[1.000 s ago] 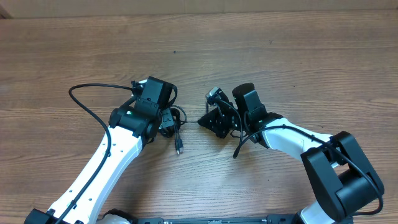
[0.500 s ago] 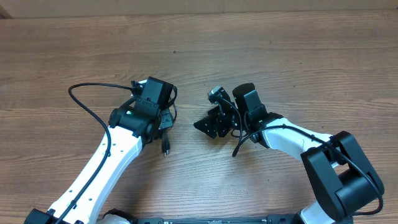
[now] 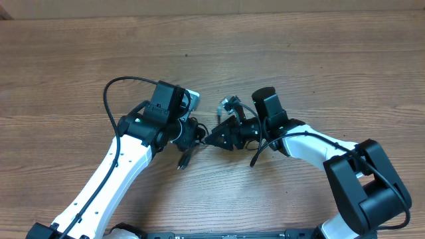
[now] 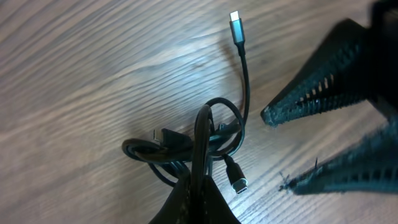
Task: Untangle cables
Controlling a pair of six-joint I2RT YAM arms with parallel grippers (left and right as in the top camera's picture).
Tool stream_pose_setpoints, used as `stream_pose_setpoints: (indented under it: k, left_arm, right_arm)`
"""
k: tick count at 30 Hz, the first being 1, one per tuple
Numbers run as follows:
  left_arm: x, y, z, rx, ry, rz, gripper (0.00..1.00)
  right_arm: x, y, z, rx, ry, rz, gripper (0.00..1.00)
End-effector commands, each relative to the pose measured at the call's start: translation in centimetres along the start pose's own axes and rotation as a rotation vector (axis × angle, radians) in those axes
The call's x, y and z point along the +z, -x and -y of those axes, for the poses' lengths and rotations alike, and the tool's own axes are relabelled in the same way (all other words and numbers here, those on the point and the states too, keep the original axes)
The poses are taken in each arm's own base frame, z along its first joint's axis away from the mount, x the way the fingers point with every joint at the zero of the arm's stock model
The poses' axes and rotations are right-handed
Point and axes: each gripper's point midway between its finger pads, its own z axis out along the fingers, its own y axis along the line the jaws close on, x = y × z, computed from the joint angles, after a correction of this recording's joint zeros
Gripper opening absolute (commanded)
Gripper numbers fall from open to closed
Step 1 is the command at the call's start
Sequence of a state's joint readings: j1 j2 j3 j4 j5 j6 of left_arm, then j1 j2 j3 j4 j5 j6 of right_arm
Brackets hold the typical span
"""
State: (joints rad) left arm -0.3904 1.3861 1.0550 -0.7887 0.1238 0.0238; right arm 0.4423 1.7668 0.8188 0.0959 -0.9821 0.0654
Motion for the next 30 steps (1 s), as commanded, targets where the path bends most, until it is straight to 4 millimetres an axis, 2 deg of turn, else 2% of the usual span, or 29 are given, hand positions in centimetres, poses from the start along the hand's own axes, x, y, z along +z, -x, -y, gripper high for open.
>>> stream_pose_setpoints:
  k: [1,5,8,12,15,25,30]
  left_arm:
    - [-0.2,0.3,1.4,0.143,-0.084,0.019,0.04]
    - [-0.3,0.4,1.7,0.162,-0.102,0.026,0.04]
    - [-0.8,0.6,3.1,0.223,-0.177,0.052,0.04]
    - [-2.2,1.4,5.6,0.298,-0.316,0.111,0.04]
    - [-3.5,2.1,7.1,0.346,-0.4,0.158,0.04]
    - [-7.0,3.9,7.6,0.425,-0.376,0.285,0.04]
    - [-7.5,4.0,7.6,0.431,-0.368,0.304,0.04]
  right_arm:
    - [-1.6,0.5,-1.4,0.036,0.141,0.017,0.43]
    - [-3.7,1.2,-1.4,0.055,0.208,0.052,0.47]
    - [-4.9,1.4,-1.7,0.064,0.257,0.069,0.49]
    - [-5.3,1.6,-1.7,0.066,0.267,0.076,0.5]
    - [-5.2,1.5,-1.7,0.066,0.268,0.074,0.56]
    - [-5.2,1.5,-1.7,0.065,0.268,0.074,0.58]
    - [-5.0,1.4,-2.0,0.063,0.275,0.067,0.58]
